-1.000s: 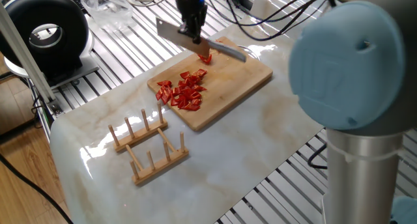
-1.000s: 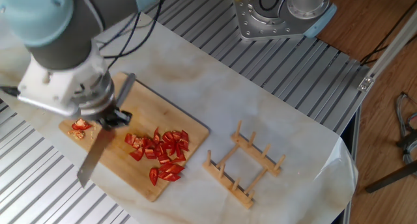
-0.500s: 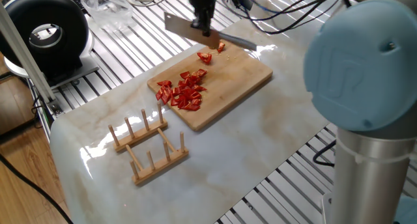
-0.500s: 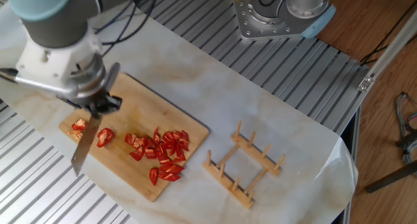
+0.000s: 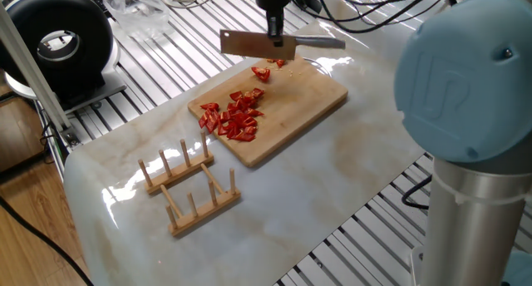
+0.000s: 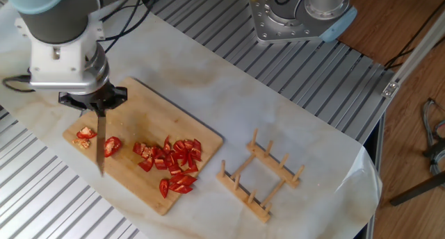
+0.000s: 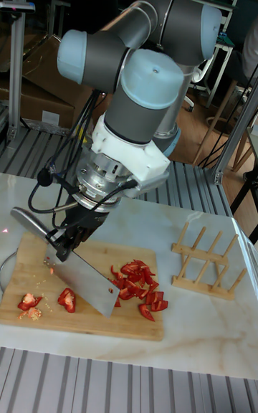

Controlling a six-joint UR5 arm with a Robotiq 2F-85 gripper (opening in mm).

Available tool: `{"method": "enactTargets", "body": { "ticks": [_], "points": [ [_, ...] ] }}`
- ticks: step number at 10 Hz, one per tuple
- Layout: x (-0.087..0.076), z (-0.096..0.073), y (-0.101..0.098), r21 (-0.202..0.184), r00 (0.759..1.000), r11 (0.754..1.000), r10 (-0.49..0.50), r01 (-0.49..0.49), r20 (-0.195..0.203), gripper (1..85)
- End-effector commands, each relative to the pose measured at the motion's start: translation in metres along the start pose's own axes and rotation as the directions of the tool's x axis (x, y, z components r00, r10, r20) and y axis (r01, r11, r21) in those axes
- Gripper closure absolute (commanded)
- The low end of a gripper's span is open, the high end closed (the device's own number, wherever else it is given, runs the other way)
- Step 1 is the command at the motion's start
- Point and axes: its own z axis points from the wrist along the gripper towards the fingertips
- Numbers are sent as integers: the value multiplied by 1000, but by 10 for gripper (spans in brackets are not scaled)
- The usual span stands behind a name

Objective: Chop the chili peppers

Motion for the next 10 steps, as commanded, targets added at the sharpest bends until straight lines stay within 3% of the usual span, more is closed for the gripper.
{"method": "enactTargets", "body": {
  "ticks": [1, 2, 3, 4, 5, 6, 7, 9, 10],
  "points": [
    [-11, 1, -6, 20, 995, 995, -94, 93, 30, 843],
    [-17, 1, -8, 26, 997, 998, -66, 65, 45, 843],
    [-16, 1, -8, 21, 996, 997, -81, 81, 31, 843],
    [-21, 3, -12, 30, 988, 989, -149, 148, 32, 843],
    [-29, 8, -8, 5, 982, 983, -181, 181, 47, 843],
    [-39, 13, 5, -55, 977, 978, -197, 202, 78, 843],
    [-40, 16, 13, -93, 967, 964, -242, 250, 83, 843],
    [-24, 18, 10, -87, 940, 936, -341, 340, 14, 843],
    [-24, 18, 9, -85, 938, 934, -346, 346, 12, 843]
  ]
}}
